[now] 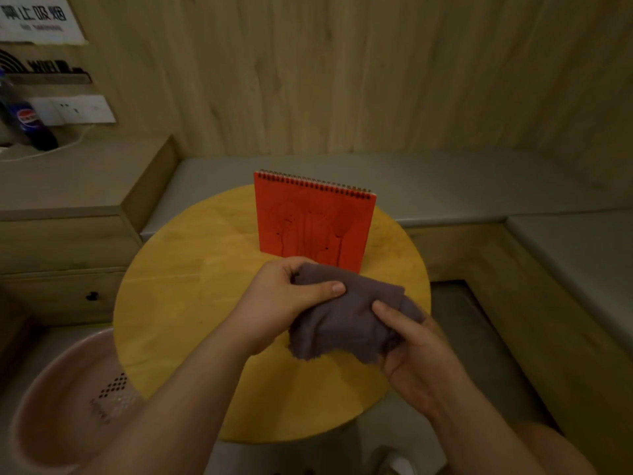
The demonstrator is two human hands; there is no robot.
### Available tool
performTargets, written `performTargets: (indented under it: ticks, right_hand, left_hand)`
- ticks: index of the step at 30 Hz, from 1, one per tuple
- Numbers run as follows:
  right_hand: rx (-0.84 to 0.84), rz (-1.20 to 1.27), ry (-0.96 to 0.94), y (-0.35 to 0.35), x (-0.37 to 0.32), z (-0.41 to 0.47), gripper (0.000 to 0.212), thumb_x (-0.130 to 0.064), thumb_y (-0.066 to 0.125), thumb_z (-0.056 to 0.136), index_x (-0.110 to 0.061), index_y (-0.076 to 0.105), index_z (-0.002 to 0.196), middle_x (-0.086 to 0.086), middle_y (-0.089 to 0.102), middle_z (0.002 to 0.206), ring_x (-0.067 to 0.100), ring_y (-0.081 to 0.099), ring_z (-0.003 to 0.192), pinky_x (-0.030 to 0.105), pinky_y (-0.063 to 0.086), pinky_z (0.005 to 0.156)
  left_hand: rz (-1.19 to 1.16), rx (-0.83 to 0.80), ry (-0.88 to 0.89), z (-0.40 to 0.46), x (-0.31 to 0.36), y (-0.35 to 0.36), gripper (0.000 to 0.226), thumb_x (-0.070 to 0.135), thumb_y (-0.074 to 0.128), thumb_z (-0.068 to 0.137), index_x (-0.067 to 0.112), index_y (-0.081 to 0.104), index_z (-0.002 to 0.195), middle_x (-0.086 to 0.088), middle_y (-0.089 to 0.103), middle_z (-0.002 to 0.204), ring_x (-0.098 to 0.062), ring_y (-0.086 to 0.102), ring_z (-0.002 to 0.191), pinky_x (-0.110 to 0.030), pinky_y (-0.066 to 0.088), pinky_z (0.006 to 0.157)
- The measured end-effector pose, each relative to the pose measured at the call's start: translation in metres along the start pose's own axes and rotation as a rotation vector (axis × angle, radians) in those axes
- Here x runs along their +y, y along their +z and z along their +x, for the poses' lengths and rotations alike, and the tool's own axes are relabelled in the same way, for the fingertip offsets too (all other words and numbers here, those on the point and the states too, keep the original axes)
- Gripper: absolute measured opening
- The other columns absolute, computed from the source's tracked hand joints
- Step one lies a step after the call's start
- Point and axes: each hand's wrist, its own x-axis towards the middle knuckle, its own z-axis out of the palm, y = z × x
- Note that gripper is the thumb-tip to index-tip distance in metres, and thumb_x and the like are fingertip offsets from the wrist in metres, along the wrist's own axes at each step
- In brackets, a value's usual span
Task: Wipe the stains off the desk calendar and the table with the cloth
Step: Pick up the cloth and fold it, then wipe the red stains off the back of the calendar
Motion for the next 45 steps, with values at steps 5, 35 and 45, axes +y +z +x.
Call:
performTargets:
  ticks: [5,35,45]
  right_hand:
    - [0.025,-0.037,0.078,0.012,0.01,0.015,0.042,-0.018,0.072,0.082,0.001,0.071,0.119,0.022,0.074,0.116,0.032,0.074,0.105,0.035,0.063,0.072]
    - [0.182,-0.19,-0.128,-0.036,-0.056,0.019,0.035,-0.015,0.067,0.076,-0.002,0.068,0.109,0.022,0.077,0.094,0.03,0.078,0.077,0.044,0.065,0.065]
    - [0.134,-0.321,-0.462,0.006,-0.115,0.031,0.014,-0.015,0.063,0.085,-0.021,0.072,0.077,0.017,0.066,0.066,0.026,0.069,0.051,0.032,0.052,0.042]
  left_hand:
    - [-0.071,0.094,-0.035,0.011,-0.018,0.001,0.015,0.025,0.087,0.079,0.017,0.079,0.089,-0.012,0.08,0.091,-0.031,0.077,0.089,-0.048,0.063,0.075]
    - [0.009,0.519,0.159,0.121,-0.039,-0.075,0.04,0.037,0.038,0.111,0.016,0.072,0.104,0.007,0.077,0.098,-0.004,0.067,0.089,-0.021,0.054,0.078]
    - [-0.087,0.609,0.07,0.048,0.007,-0.074,0.039,0.051,0.041,0.105,0.042,0.078,0.095,0.022,0.078,0.098,0.003,0.073,0.093,-0.024,0.057,0.081]
